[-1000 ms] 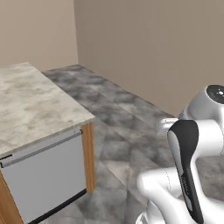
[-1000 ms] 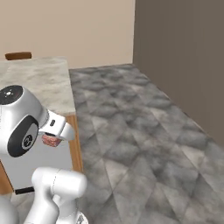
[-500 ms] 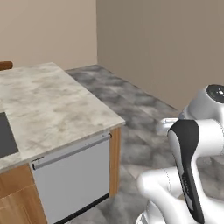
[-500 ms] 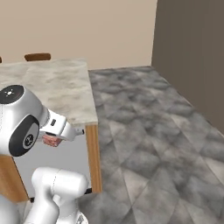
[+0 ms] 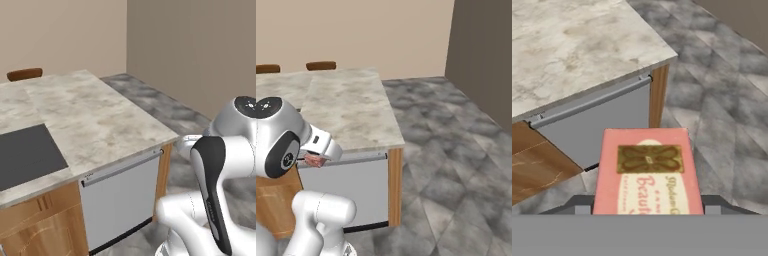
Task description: Locate and retrieve the bar soap and bar soap from the cabinet. Place them next to the sink.
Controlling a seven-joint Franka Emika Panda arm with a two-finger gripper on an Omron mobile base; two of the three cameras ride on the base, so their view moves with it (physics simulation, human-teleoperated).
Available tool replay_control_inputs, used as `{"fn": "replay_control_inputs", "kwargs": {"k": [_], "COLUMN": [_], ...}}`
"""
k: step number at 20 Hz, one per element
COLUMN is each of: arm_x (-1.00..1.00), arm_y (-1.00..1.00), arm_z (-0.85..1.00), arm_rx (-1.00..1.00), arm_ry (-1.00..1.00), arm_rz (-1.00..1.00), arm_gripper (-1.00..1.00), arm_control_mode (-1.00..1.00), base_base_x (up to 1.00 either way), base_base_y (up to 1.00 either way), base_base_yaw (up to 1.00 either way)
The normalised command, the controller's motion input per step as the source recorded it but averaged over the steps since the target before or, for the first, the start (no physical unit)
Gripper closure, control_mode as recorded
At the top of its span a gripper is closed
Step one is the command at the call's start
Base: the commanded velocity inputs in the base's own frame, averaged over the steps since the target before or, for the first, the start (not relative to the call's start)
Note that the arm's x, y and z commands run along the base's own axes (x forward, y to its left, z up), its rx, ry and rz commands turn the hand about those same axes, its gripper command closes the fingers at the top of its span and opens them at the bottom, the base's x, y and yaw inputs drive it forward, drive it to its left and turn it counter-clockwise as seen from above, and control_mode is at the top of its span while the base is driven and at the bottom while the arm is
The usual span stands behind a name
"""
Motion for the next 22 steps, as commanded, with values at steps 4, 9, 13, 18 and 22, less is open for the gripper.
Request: {"fn": "replay_control_inputs", "kwargs": {"k": [4,9,13,18,22], "arm_x": [0.00,0.00,0.00,0.00,0.00], "arm_y": [0.00,0.00,0.00,0.00,0.00], "arm_z": [0.00,0.00,0.00,0.00,0.00], "arm_rx": [0.00,0.00,0.00,0.00,0.00], "arm_ry": [0.00,0.00,0.00,0.00,0.00], "arm_rz": [0.00,0.00,0.00,0.00,0.00], "arm_gripper": [1.00,1.00,1.00,1.00,1.00], "arm_control_mode": [1.00,1.00,1.00,1.00,1.00], "base_base_x": [0.04,0.19,0.51,0.61,0.51], "base_base_y": [0.37,0.09,0.50,0.49,0.27], "base_base_yaw": [0.01,-0.01,0.09,0.11,0.06]}}
